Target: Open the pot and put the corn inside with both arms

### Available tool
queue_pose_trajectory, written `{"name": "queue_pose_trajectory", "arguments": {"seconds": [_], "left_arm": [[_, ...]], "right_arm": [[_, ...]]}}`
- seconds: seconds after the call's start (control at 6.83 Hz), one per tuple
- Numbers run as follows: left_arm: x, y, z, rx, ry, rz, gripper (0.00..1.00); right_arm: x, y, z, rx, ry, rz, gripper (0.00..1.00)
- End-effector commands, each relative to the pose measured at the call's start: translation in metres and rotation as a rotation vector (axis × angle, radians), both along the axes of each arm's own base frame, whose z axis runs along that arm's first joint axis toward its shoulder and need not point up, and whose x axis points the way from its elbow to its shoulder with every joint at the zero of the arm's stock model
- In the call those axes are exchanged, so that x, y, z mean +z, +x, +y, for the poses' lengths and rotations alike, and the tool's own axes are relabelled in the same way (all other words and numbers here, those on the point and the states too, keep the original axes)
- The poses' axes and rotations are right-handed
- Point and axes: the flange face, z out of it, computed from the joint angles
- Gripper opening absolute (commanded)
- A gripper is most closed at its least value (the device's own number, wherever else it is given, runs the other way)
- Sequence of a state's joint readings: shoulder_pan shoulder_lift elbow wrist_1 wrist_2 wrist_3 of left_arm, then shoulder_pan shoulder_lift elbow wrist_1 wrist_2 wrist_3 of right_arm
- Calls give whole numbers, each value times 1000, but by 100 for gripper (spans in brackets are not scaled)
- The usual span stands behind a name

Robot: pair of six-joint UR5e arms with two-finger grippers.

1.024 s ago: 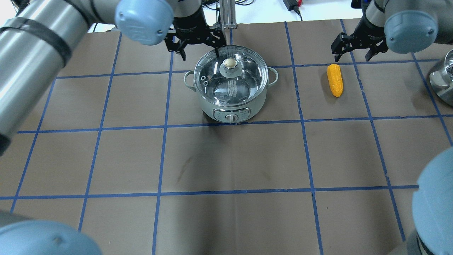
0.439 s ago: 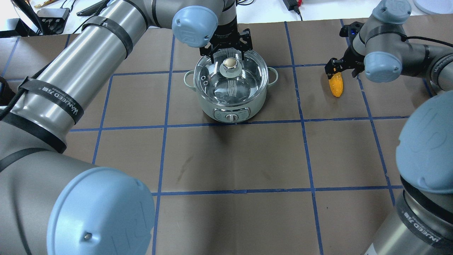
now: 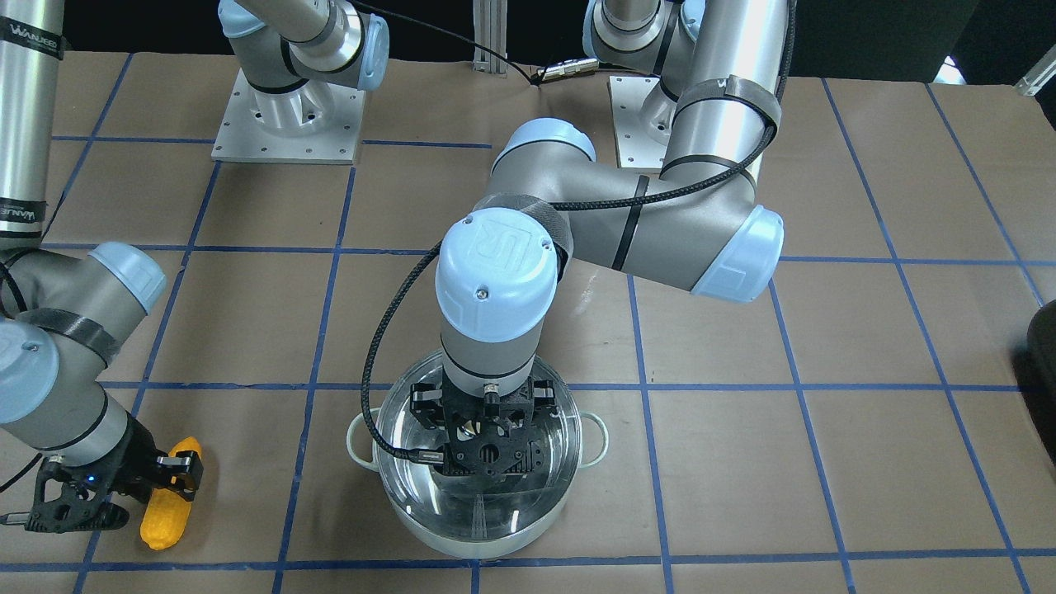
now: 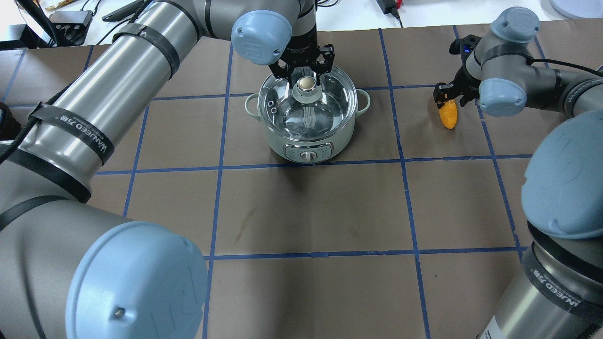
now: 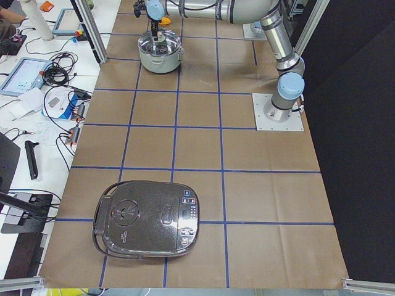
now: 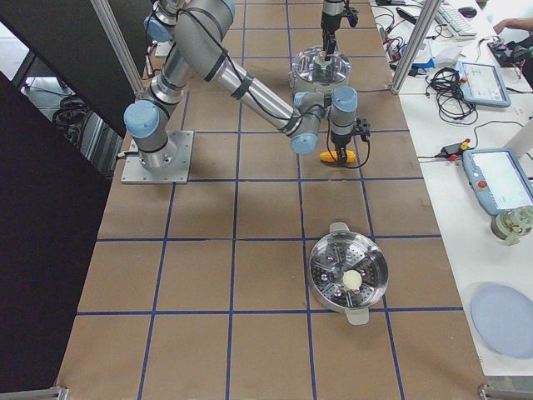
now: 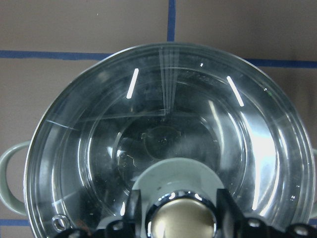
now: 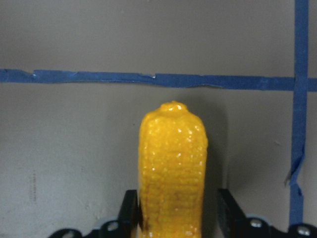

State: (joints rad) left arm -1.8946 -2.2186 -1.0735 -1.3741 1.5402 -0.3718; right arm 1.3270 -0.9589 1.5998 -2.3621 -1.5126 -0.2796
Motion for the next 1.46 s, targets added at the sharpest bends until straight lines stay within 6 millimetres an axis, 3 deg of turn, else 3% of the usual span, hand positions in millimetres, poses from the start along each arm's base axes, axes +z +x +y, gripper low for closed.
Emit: {"name": "queue_pose_trajectory", "arguments": {"seconds": [0.0,0.15,0.29,0.44,0.59,0.73,0.88,1.02,1.17,1.32], "left_arm": [[-1,-3,7,-2,13,4,15],[15,-2,9,-5,-4,10,15],[44,1,17,-16,-38,20,15],[76,16,28,-27,-42,18,15],[96,51,25,-58,-40,6,15],[101,111,13,-67,-21,-8,15],[103,161,-2,-55,-17,-16,14],[101,213,-15,-82,-26,-62,13],[90,266,-22,-118,-4,-94,13],[67,312,-24,-87,30,-81,13]], "right_arm": [[6,-1,-1,2,-2,2,14],[18,-1,-2,2,-13,10,14],[60,7,2,12,-11,20,14],[118,21,15,35,17,2,12],[161,36,26,61,44,-3,10],[199,96,31,135,43,4,10],[222,185,42,185,22,20,11],[226,263,60,239,14,44,11],[205,319,73,203,42,14,11],[178,364,78,169,46,8,11]]}}
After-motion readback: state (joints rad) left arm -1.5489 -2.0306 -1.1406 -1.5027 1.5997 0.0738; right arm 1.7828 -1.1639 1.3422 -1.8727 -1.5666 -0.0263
